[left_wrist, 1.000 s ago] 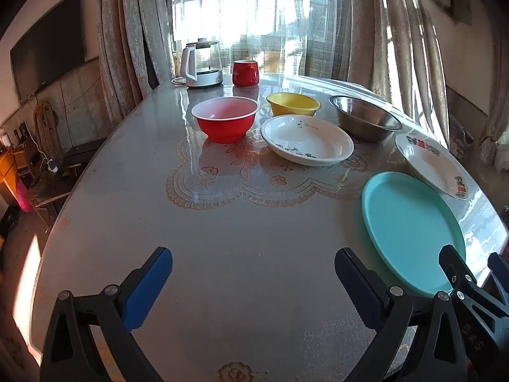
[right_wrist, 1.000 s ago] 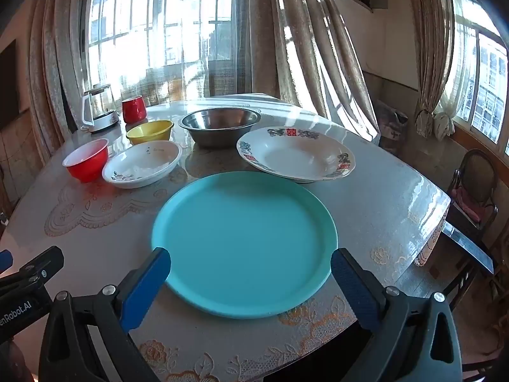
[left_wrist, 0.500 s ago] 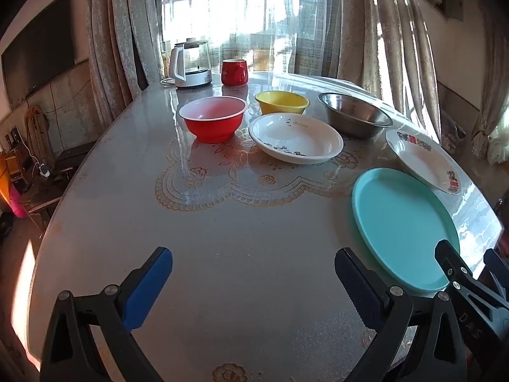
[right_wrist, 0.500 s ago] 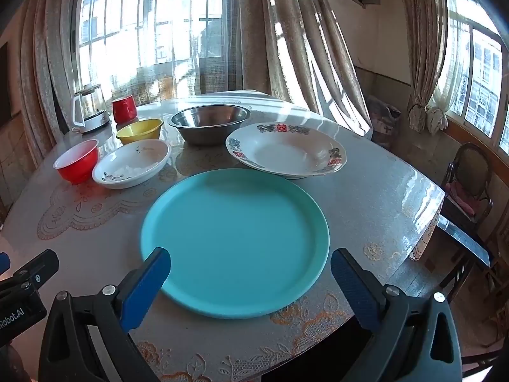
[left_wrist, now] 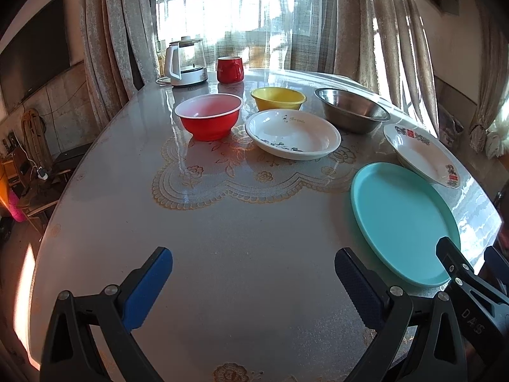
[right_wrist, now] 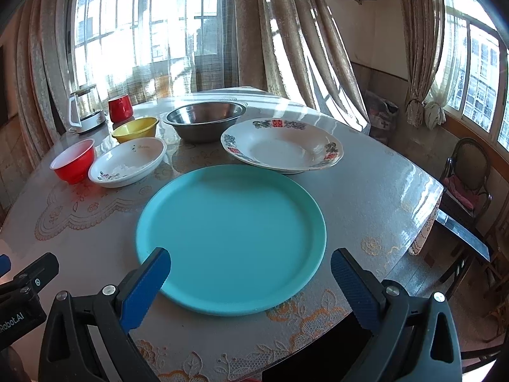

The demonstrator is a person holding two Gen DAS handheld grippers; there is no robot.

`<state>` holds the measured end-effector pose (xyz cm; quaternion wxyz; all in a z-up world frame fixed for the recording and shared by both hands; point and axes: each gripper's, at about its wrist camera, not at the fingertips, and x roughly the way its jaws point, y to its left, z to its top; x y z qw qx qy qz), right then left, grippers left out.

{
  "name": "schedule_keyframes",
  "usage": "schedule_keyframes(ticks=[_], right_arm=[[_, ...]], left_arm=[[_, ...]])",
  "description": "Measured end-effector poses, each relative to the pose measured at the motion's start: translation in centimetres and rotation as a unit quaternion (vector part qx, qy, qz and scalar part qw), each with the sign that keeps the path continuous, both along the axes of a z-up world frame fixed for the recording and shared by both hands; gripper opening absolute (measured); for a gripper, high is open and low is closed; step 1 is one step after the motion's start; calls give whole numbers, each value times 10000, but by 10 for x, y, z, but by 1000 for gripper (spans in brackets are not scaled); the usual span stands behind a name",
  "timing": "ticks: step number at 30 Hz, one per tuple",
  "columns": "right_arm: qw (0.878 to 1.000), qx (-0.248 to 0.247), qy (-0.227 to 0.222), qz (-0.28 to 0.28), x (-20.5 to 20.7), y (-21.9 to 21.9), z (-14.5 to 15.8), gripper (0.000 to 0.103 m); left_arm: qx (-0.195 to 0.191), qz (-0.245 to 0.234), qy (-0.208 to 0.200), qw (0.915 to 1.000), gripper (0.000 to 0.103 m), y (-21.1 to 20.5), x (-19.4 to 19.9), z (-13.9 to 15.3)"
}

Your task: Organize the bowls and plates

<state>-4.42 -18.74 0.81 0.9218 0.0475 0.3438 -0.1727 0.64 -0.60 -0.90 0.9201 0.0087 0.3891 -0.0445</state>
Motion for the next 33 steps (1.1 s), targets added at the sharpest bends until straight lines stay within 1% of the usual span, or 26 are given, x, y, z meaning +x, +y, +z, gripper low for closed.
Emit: schedule_keyframes(ticks=[12, 33], right_arm=[[10000, 18, 29, 5, 0, 0, -1, 103], [10000, -29, 40, 35, 1, 0, 0, 103]], left_arm=[[-8, -164, 42, 9999, 103, -2, 1, 2], [6, -238, 126, 9996, 103, -6, 6, 1]])
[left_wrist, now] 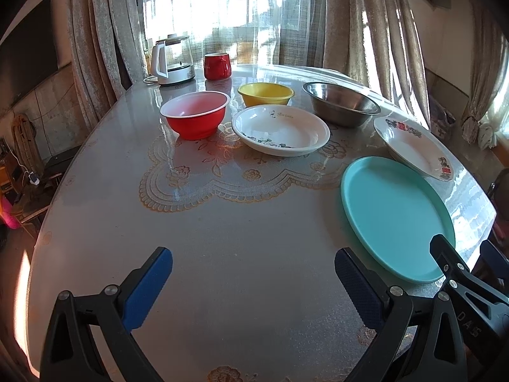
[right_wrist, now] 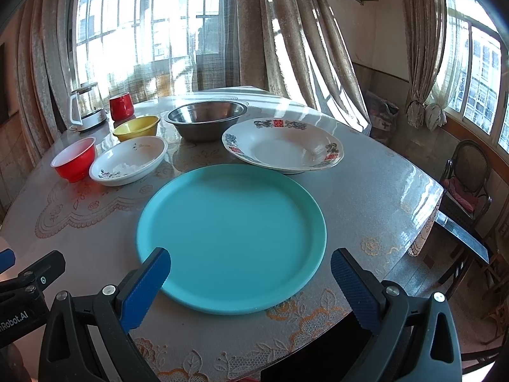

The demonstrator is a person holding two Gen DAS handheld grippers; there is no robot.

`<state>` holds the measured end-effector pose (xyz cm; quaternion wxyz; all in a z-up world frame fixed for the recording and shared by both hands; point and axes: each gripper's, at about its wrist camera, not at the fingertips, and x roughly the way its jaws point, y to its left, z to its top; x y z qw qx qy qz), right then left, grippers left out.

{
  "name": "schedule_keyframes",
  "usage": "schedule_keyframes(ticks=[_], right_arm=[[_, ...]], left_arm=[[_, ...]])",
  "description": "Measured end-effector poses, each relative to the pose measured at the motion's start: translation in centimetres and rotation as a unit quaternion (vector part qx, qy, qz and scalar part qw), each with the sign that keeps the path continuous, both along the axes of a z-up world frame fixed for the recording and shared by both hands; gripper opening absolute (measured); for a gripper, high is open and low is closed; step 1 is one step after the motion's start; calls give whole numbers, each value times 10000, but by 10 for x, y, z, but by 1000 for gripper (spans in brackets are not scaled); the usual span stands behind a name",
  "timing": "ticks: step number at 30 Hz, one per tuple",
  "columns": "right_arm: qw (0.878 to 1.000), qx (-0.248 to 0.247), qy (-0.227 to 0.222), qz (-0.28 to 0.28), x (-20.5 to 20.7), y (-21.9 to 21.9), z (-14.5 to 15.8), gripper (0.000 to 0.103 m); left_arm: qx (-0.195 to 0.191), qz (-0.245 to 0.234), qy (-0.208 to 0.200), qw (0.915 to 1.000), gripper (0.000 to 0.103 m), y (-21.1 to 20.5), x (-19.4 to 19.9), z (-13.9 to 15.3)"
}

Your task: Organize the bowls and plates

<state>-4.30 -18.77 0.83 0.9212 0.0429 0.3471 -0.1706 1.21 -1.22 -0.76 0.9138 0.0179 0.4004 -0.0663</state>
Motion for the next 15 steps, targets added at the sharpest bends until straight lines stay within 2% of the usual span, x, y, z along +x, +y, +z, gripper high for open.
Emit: schedule_keyframes(ticks=[15], right_arm=[[9998, 194, -79, 6, 0, -4, 1, 103]], left_arm=[[56, -48, 14, 10000, 103, -5, 1, 0]])
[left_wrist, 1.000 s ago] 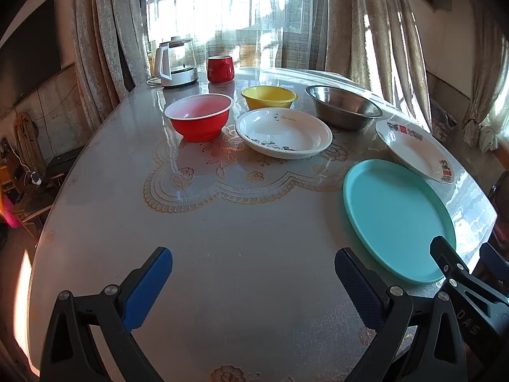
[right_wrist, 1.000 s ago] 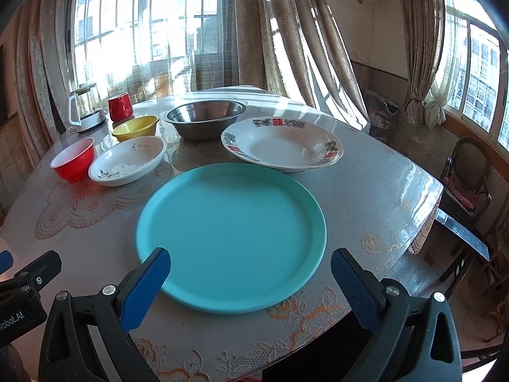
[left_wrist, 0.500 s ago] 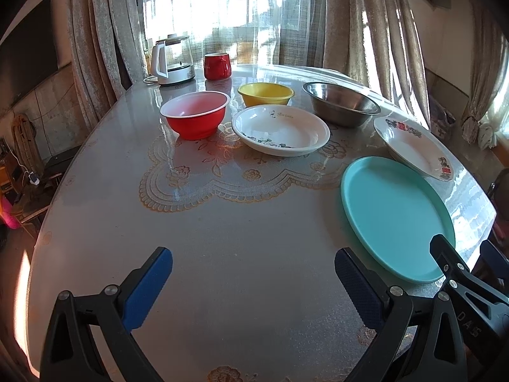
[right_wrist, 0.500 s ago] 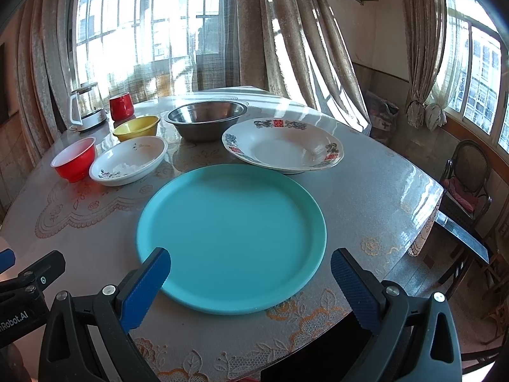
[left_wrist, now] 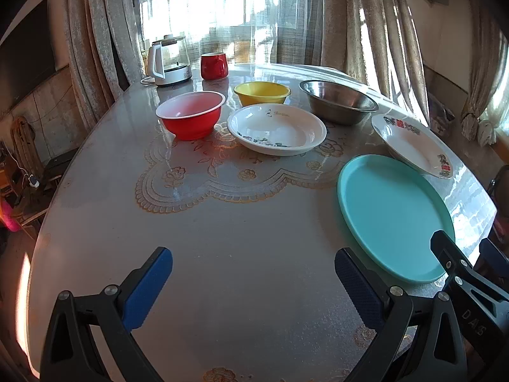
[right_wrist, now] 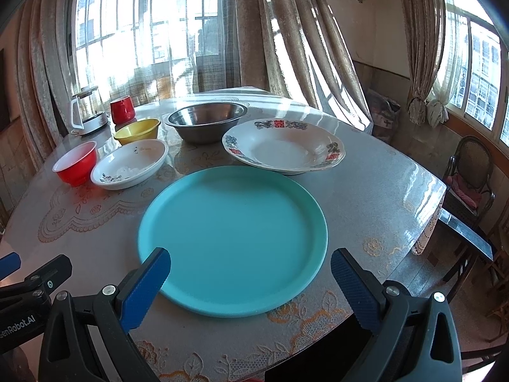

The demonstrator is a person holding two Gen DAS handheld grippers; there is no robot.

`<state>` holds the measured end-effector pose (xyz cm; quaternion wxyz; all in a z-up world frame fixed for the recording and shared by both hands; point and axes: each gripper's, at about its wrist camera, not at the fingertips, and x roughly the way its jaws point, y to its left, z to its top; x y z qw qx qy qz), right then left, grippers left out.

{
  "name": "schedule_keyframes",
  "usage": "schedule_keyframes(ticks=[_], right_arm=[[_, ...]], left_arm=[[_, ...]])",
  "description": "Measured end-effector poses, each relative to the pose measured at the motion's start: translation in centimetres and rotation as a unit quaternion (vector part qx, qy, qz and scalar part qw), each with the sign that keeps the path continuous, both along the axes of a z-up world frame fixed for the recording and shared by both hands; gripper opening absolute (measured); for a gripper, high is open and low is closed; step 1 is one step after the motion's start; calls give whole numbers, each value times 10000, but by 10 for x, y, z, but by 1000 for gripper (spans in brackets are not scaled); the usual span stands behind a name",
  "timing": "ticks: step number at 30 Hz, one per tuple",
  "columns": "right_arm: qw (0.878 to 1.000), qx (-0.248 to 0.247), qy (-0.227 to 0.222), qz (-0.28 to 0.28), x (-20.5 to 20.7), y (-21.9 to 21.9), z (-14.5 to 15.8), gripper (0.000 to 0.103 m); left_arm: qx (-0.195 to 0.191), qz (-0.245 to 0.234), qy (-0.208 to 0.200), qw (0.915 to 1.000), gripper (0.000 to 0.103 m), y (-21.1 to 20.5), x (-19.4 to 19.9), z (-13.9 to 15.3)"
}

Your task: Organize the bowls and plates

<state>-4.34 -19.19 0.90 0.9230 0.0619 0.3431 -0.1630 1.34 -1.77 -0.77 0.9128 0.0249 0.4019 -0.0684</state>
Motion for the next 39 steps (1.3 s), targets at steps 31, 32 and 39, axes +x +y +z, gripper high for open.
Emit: schedule_keyframes(ticks=[31, 32, 39], right_arm=[[9988, 234, -277, 324, 6, -57, 1, 88], [9988, 277, -204, 342, 9, -63, -2, 86], [9964, 577, -4, 613, 20, -92, -24, 63]], left_arm=[[-1340, -612, 596, 9873, 103, -16, 15, -15], [-1317, -643, 529, 9878, 103, -18, 17, -15], [-1295, -861, 846, 9842, 103, -36, 43, -28]])
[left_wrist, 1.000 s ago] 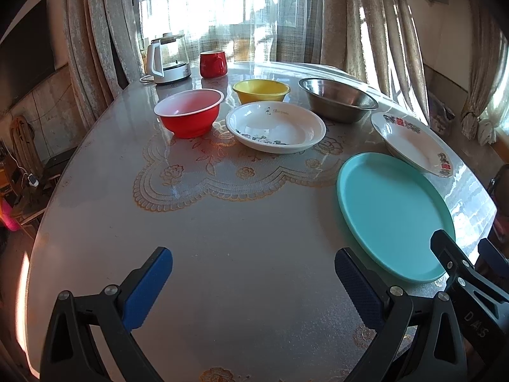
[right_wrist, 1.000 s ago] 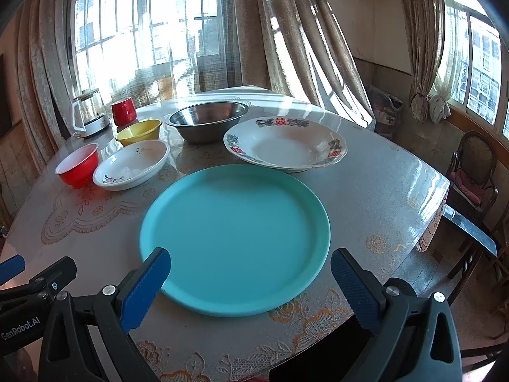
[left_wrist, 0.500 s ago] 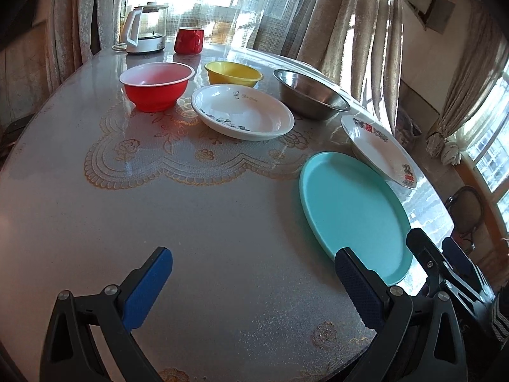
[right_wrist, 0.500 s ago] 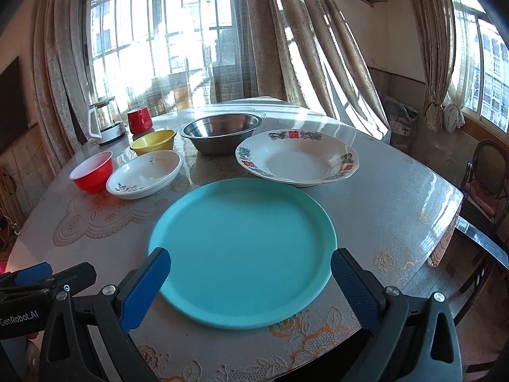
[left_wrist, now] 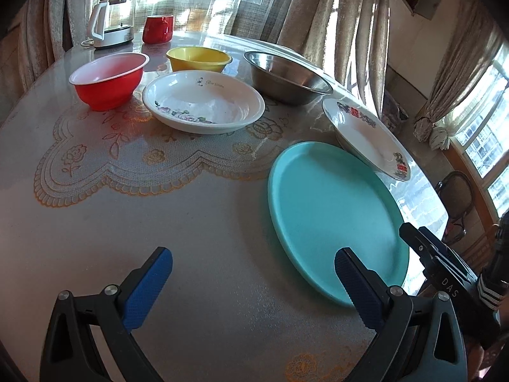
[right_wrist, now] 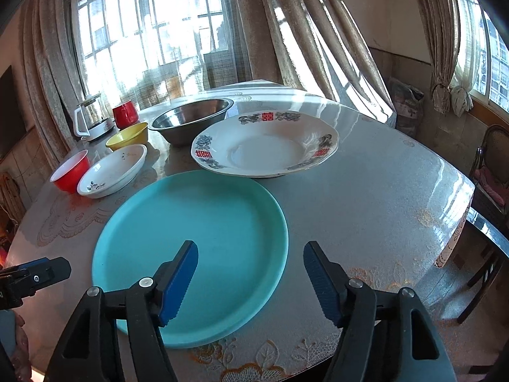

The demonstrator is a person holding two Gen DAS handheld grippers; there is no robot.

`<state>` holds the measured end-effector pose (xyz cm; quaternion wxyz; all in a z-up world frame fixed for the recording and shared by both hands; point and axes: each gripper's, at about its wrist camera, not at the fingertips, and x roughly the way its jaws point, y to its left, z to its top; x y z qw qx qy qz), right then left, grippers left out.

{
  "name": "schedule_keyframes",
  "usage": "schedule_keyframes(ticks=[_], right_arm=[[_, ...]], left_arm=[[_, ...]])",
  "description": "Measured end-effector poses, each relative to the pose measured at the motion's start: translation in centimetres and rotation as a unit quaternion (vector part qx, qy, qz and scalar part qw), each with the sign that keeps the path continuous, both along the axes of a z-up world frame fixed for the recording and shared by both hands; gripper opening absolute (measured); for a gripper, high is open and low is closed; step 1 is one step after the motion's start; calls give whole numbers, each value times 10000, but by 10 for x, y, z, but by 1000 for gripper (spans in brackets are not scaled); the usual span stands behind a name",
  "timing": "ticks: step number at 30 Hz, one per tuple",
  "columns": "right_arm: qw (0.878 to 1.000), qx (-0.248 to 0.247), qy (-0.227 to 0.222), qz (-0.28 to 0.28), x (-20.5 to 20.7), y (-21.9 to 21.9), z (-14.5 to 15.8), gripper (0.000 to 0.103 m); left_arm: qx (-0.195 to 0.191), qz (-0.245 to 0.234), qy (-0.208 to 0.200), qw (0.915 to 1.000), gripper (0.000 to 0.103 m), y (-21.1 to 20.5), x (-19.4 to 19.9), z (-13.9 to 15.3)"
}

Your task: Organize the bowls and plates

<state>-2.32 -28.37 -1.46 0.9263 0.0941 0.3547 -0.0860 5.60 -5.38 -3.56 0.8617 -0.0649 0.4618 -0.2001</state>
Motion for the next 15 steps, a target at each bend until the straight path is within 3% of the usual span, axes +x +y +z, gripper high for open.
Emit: schedule_keyframes(ticks=[4, 9, 12, 15], right_arm=[[9995, 187, -117, 235, 6, -8, -6, 60], [9990, 291, -166, 303, 13, -14, -10, 46], [9987, 413, -173, 236, 13, -21, -10, 35], [9983, 504, -183, 210, 13, -25, -12, 30]], left_arm=[[-20, -67, 54, 10000, 101, -12, 11, -6], [63, -338, -171, 9993, 66, -28, 15, -7], [116, -453, -234, 9986, 58, -33, 17, -7], [133, -536, -273, 9981, 44, -35, 18, -7]])
